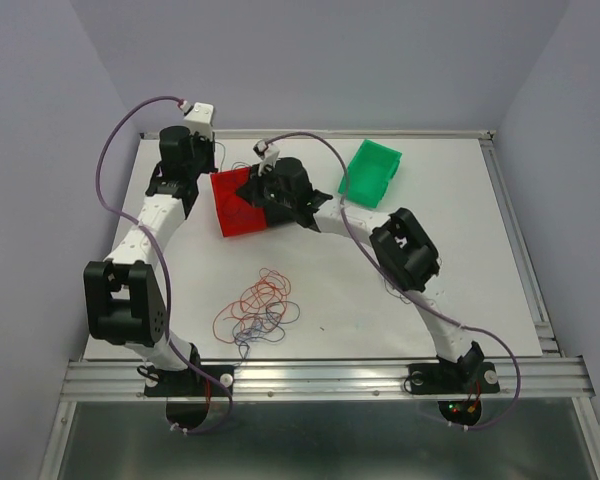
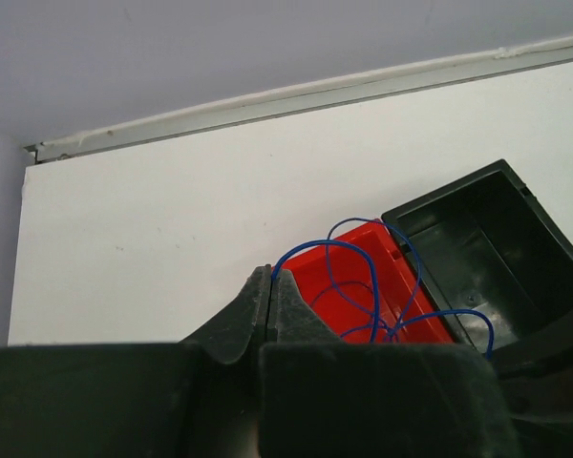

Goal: Untangle the cables

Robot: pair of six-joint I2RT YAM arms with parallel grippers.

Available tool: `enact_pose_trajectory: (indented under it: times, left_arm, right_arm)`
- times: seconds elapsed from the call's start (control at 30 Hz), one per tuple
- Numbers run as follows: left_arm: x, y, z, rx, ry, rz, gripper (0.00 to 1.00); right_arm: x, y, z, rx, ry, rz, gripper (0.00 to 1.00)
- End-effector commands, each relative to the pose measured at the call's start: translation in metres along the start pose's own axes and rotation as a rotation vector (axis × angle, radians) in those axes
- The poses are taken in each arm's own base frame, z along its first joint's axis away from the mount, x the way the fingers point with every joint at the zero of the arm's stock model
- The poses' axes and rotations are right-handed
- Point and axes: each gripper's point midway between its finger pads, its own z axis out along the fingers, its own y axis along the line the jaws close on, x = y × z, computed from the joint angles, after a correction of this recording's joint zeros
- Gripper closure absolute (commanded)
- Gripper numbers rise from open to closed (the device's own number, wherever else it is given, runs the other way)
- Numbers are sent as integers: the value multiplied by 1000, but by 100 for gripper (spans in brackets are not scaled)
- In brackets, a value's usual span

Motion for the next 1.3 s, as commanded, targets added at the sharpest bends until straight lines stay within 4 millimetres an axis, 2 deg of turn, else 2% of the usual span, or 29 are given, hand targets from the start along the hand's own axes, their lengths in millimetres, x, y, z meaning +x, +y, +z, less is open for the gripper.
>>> enact_pose_trajectory:
  times: [0.0, 0.1, 0.2, 0.23, 0.47, 0.63, 0.73, 0.87, 0.9, 1.0, 1.07, 1.1, 1.13, 1.17, 1.2, 1.23, 1.27]
  left_arm:
    - [-22, 1, -10, -8, -78, 0, 100]
    - [-13, -3, -6, 15, -52, 3, 100]
    - [-7, -5, 0, 23, -28, 5, 100]
    - [-4, -5, 2, 24, -17, 7, 100]
    - [7, -3, 10, 1, 14, 19, 100]
    - [22, -13, 22, 5, 69, 50, 100]
    - [29, -15, 27, -1, 90, 55, 100]
    - [33, -14, 30, -6, 102, 55, 100]
    - [33, -14, 30, -7, 103, 54, 100]
    - [35, -12, 32, -15, 109, 57, 100]
    - [38, -12, 34, -16, 115, 59, 100]
    - [38, -12, 35, -18, 117, 60, 100]
    - [38, -12, 35, -18, 117, 60, 100]
    - [40, -12, 37, -17, 123, 60, 100]
    - [41, -12, 38, -13, 126, 62, 100]
    - [45, -13, 39, -9, 134, 62, 100]
    - [47, -14, 40, -7, 139, 62, 100]
  right_arm:
    - [-26, 11, 10, -78, -92, 3, 99]
    - [-9, -3, 14, -22, -51, 38, 99]
    - [3, -9, 19, 7, -16, 48, 99]
    - [17, -16, 21, 34, 14, 48, 99]
    - [37, -27, 23, 137, 58, 50, 99]
    - [59, -22, 24, 230, 117, -19, 99]
    - [57, -21, 21, 268, 112, -21, 97]
    - [46, -21, 12, 308, 90, -31, 84]
    - [44, -19, 11, 314, 87, -39, 76]
    - [29, -15, 6, 327, 62, -45, 65]
    - [20, -16, -3, 356, 46, -42, 61]
    - [22, -18, -8, 368, 51, -41, 58]
    - [14, -16, -10, 372, 34, -39, 56]
    - [21, -21, -15, 387, 48, -36, 55]
    - [9, -16, -20, 383, 23, -34, 52]
    - [18, -17, -24, 381, 25, -35, 49]
    - [13, -16, -27, 378, 10, -33, 45]
